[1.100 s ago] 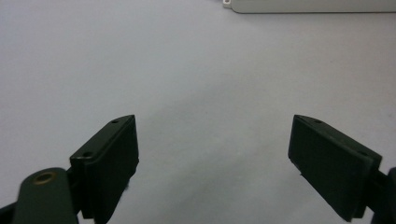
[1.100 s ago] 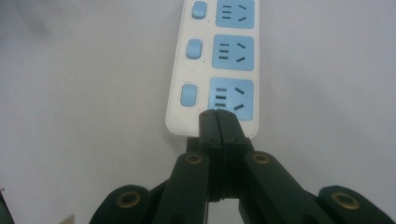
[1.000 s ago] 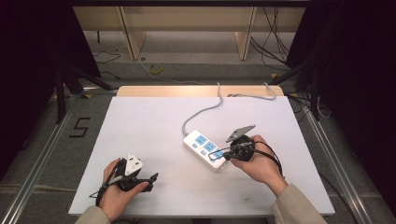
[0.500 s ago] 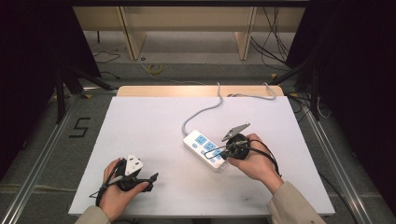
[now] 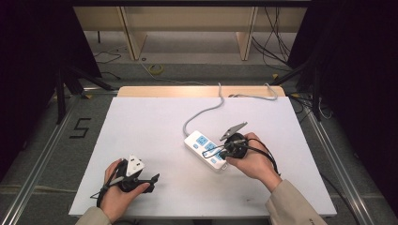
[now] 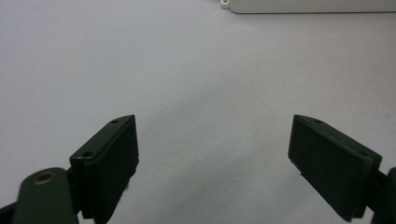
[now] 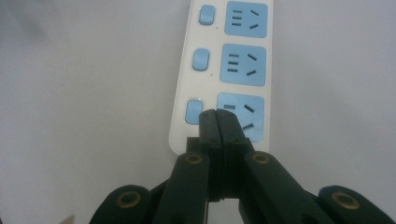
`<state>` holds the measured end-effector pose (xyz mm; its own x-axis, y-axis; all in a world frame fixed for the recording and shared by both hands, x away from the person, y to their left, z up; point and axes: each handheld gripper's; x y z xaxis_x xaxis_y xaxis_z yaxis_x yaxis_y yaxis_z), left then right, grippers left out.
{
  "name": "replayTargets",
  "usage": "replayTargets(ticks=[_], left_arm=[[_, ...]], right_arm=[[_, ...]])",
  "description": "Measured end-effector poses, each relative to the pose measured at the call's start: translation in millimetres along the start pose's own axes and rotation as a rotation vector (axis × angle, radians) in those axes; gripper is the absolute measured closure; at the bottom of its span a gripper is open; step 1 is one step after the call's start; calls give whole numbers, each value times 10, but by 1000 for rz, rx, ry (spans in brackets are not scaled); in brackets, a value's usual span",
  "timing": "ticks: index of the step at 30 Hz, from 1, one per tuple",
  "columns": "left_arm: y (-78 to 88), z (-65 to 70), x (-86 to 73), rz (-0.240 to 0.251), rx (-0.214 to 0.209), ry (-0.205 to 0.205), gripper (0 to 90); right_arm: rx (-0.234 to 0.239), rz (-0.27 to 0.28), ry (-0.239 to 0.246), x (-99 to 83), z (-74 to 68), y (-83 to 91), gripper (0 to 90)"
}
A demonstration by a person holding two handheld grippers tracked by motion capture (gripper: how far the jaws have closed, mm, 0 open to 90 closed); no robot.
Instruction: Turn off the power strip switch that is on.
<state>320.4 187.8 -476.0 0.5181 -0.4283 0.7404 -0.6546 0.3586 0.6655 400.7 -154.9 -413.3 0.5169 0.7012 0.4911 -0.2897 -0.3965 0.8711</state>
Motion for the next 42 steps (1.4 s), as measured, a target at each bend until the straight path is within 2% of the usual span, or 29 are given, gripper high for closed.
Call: replayTargets(ticks=[42], left_arm=[[4,7,8,5,4,2,158]], right_arm=[[0,-52,14,253,-27,-64,900]])
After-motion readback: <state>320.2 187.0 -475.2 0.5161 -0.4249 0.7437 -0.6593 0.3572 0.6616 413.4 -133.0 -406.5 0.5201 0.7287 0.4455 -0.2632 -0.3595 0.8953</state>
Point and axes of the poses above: each handheld gripper's, and its own axes: y roughly backward along the jaws, x roughly out of its top, z roughly to its right, and after that the axes turned 2 degrees about -z, right-handed
